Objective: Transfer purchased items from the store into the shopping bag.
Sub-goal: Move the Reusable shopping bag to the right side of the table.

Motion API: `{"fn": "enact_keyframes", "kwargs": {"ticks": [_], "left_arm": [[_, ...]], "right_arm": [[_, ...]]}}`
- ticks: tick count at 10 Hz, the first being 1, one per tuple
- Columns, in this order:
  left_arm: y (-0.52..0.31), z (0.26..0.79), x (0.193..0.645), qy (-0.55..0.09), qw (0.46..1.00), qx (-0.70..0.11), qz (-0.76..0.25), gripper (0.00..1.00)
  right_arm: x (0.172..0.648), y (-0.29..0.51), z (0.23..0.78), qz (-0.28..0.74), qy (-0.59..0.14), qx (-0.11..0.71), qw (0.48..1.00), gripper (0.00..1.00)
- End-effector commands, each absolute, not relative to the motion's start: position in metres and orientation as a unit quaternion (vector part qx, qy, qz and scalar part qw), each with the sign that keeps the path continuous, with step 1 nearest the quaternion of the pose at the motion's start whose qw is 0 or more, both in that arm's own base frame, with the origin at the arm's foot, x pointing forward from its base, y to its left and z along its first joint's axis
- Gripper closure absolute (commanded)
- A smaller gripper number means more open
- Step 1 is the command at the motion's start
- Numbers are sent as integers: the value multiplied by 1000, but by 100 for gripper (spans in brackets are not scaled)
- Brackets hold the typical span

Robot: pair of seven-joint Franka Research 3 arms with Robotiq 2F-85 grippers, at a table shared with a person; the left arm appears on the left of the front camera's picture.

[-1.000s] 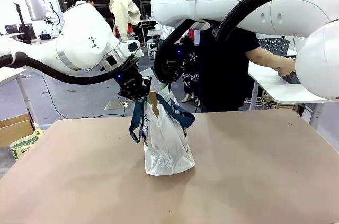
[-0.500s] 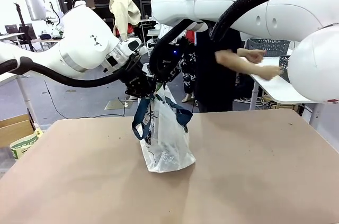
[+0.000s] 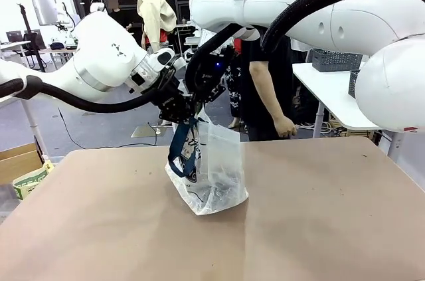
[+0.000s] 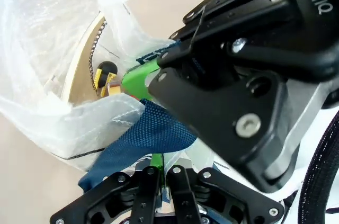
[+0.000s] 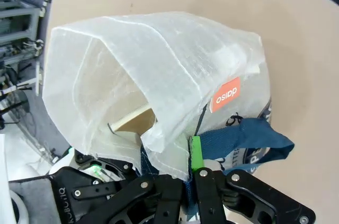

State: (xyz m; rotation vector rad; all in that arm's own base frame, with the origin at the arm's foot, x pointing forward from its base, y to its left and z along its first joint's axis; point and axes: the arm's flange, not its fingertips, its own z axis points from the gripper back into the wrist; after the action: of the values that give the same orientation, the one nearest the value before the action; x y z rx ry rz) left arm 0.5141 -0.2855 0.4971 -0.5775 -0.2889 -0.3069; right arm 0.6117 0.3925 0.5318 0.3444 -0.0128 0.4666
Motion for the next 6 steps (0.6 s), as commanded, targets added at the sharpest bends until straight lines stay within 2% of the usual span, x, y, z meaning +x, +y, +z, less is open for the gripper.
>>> {"fn": "enact_keyframes", "kwargs": {"ticks": [1,5,6], "left_arm": [[-288,500,514,-143,936,-284,-152,100],[-288,497,513,-140,937,-283,-152,100],[-288,498,511,-139,935,-289,-154,80]], "right_arm": [[610,393,531,236,-6,168,957,100],[610,393,531,236,-6,168,957,100],[612,392,531,231,-7,169,958,100]]}}
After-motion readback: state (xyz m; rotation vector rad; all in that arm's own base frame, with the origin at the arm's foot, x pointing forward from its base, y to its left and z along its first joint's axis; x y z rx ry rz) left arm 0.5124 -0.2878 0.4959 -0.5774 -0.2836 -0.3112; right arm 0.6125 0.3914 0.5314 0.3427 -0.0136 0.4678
